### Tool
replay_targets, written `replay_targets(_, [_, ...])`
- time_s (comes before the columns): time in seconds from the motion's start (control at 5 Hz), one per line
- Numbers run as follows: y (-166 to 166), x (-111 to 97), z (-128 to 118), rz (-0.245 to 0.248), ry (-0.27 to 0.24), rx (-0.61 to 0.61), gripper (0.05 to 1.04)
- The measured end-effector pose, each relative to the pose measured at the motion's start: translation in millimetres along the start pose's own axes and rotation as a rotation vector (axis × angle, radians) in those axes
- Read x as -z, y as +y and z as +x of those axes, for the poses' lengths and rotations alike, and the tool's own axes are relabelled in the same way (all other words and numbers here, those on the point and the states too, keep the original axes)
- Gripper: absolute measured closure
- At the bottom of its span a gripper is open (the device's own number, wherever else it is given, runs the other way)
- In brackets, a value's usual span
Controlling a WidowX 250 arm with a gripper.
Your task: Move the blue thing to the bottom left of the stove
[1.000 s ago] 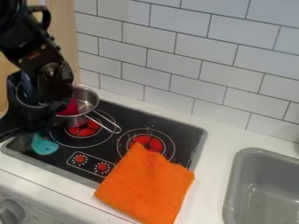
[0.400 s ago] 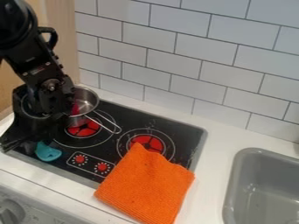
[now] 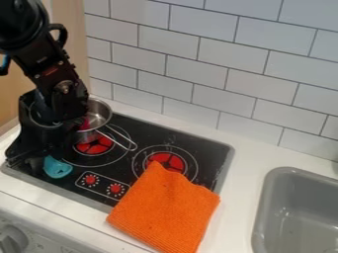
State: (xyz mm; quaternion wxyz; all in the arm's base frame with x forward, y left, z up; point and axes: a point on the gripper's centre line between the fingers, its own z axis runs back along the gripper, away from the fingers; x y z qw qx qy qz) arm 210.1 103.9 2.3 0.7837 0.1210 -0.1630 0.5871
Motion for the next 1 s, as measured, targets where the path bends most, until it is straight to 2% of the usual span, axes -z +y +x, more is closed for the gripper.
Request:
replay_targets(0.2, [0.0, -0.5, -0.2, 0.000, -0.004, 0.003, 0.147])
replay_targets(0.4, [-4.5, -7.2, 2.4, -0.026, -0.018, 0.004, 0.068])
replay_targets(0.8, [-9.2, -34.3, 11.4, -0.102, -0.073, -0.001, 0.085])
replay_targets(1.0, [-8.2, -53.7, 8.0, -0.146, -0.095, 0.014, 0.085])
